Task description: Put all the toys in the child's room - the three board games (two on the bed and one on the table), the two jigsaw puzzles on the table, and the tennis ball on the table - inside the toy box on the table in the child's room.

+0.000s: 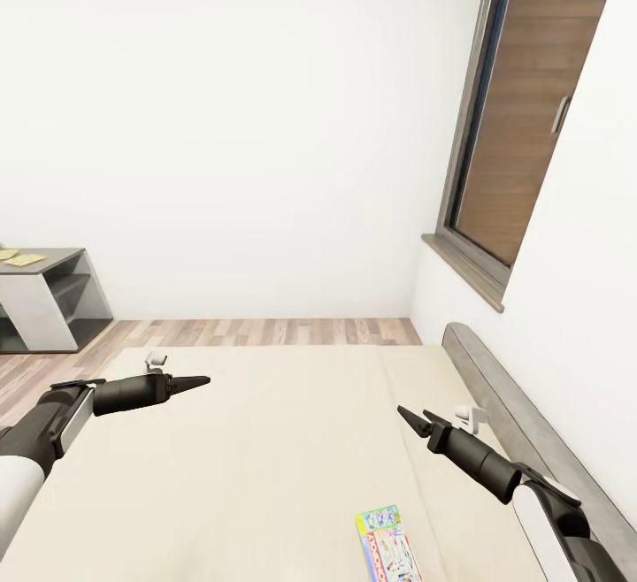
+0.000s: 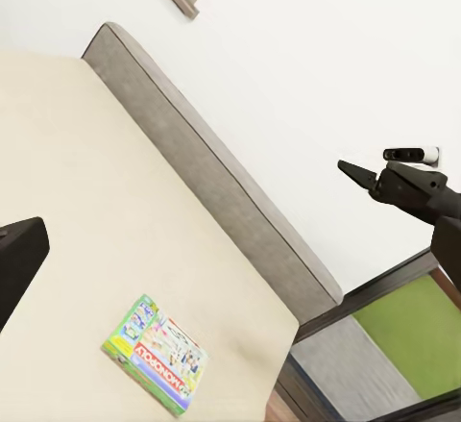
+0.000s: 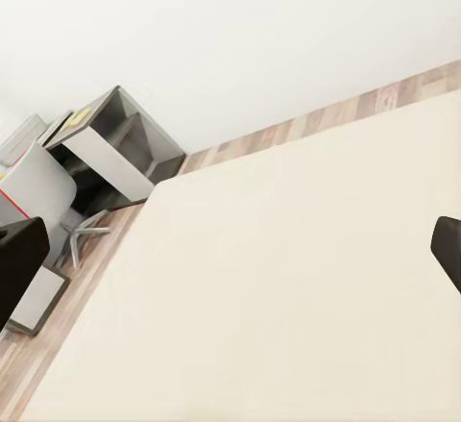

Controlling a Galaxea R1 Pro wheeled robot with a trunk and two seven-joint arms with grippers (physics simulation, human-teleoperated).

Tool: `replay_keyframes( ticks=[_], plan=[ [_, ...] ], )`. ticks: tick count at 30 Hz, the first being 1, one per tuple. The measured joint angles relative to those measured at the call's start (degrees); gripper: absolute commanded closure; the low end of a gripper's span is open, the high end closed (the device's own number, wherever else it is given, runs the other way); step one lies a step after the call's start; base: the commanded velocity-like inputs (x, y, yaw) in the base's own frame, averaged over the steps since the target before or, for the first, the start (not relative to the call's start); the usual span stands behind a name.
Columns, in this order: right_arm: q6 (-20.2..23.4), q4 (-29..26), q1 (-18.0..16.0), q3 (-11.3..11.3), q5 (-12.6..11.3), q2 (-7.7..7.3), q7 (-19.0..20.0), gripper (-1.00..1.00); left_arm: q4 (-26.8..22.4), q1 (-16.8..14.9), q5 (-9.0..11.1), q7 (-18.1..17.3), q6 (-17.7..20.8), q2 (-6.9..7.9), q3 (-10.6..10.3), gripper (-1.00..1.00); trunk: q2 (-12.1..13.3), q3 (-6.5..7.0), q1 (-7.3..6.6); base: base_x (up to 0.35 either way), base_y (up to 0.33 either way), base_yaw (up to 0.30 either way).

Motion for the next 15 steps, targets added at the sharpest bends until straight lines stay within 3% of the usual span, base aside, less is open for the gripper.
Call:
replay_keyframes(
  ticks=[4, 15],
  plan=[
    [-0.1, 0.0, 0.0, 0.0, 0.0, 0.00, 0.0, -1.00, 0.0, 0.0, 0.0, 0.0, 0.0, 0.00, 0.0, -1.00, 0.0, 0.00, 0.00, 0.000, -0.029, 0.000],
    [-0.1, 0.0, 0.0, 0.1, 0.0, 0.00, 0.0, -1.00, 0.0, 0.0, 0.0, 0.0, 0.0, -0.02, 0.0, -1.00, 0.0, 0.00, 0.00, 0.000, -0.133, 0.000]
  ],
)
